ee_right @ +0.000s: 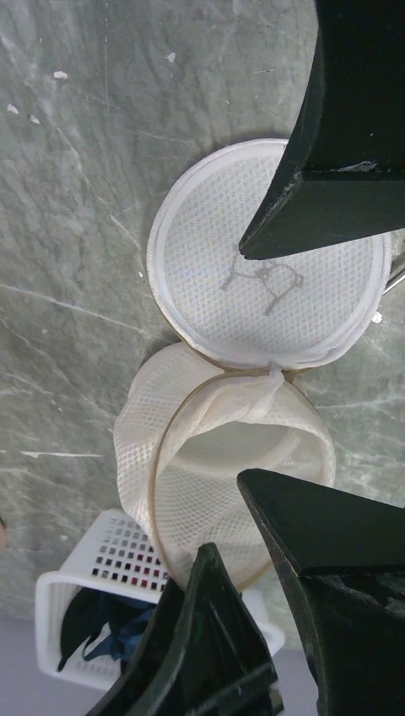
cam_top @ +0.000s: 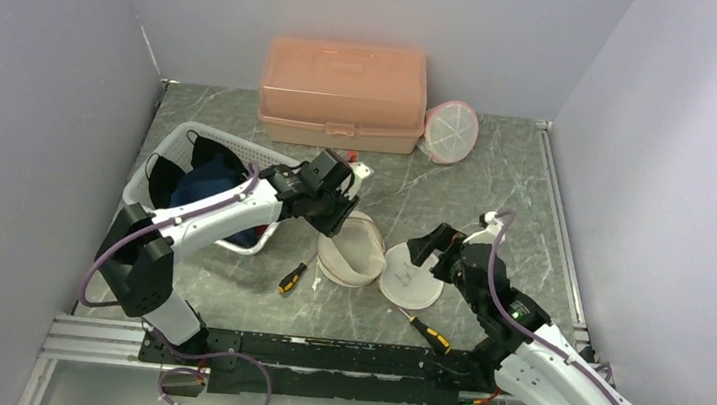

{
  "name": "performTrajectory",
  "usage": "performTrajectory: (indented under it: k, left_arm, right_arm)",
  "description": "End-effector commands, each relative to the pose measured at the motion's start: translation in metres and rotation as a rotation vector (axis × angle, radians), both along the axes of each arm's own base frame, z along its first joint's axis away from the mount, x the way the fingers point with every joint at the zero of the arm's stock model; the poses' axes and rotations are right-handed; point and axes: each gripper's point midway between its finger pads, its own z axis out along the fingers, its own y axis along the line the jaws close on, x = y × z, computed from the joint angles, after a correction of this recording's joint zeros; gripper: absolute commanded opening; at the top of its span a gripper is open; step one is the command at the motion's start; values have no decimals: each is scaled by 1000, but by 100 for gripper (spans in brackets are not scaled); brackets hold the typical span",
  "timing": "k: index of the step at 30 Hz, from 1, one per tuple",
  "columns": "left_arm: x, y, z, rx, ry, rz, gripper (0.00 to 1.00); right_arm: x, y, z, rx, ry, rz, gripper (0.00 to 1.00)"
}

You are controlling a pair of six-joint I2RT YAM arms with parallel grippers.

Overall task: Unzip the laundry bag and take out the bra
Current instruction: Place the bra in the bin, then close the laundry bag at the center of the board.

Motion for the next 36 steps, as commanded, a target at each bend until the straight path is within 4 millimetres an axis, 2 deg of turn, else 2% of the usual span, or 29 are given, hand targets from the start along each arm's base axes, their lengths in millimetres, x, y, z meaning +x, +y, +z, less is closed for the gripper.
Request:
performTrajectory:
  k: [1,4,8,13,17,19,24,26,29,33,36]
  left_arm:
    - [12,7,-1,38,-27,83,36]
    - [11,7,-5,27,-23,105,27]
    - [9,11,1,-18,-51,152,3]
    - [12,26,26,-131,-160,286,3]
    - [13,38,32,-231,-201,437,3]
    - [12,40,32,-287,-202,491,3]
    - [8,36,28,-369,-178,529,3]
    - [8,34,27,-368,-170,521,3]
    - [6,33,24,-359,-156,516,3]
    - [3,32,24,-370,-144,505,3]
    - [1,31,26,-379,-142,498,3]
  right_arm:
    - [2,-8,7,42,-25,-59,100]
    - [2,-6,6,26,-45,-34,100]
    - [3,-7,2,-24,-35,-22,99]
    - [3,-11,-23,-95,51,-39,94]
    - [1,10,-25,-36,37,56,88]
    - [3,13,-25,-24,34,60,87]
    - [10,-24,-44,-108,103,-137,87]
    - [12,-26,-53,-83,133,-142,85]
    - [17,-23,-65,-50,175,-120,78]
    - [22,-16,-77,-62,209,-94,63]
    - [21,-12,-92,-84,254,-69,57]
